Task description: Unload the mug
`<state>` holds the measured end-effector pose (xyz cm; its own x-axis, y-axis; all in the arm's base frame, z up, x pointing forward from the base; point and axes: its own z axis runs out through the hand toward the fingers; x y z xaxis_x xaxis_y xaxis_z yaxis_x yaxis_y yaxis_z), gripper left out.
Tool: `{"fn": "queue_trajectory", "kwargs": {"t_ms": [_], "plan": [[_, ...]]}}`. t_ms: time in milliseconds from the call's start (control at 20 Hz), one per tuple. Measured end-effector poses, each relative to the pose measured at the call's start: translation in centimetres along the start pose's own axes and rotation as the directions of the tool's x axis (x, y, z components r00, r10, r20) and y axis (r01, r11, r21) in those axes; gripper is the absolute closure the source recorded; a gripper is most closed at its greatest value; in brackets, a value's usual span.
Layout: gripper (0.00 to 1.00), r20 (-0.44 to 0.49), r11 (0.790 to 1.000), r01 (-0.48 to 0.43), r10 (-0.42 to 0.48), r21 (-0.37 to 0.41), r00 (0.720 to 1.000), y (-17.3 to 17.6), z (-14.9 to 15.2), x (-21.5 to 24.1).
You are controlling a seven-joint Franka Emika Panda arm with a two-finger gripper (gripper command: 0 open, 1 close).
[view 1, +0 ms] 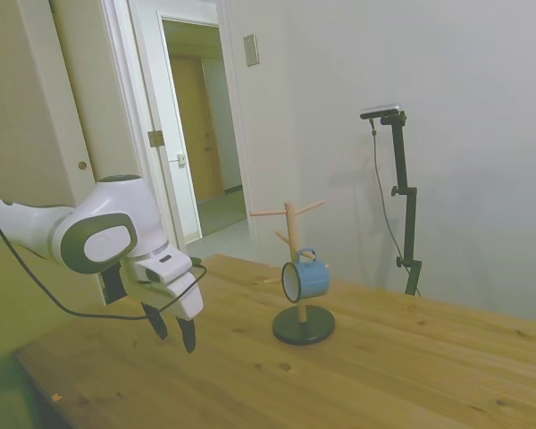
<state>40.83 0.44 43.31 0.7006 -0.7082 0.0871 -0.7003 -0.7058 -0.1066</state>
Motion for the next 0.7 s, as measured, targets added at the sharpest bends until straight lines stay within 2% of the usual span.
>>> {"fn": "queue_trajectory", "kwargs": {"t_ms": [400,700], "plan": [[0.00,-0.002,1.000,-0.001,0.001,0.006,1.000,0.1,0.0,0.4],[0.00,-0.083,0.996,-0.009,0.017,0.089,0.996,0.7,-1.1,2.6]]}}
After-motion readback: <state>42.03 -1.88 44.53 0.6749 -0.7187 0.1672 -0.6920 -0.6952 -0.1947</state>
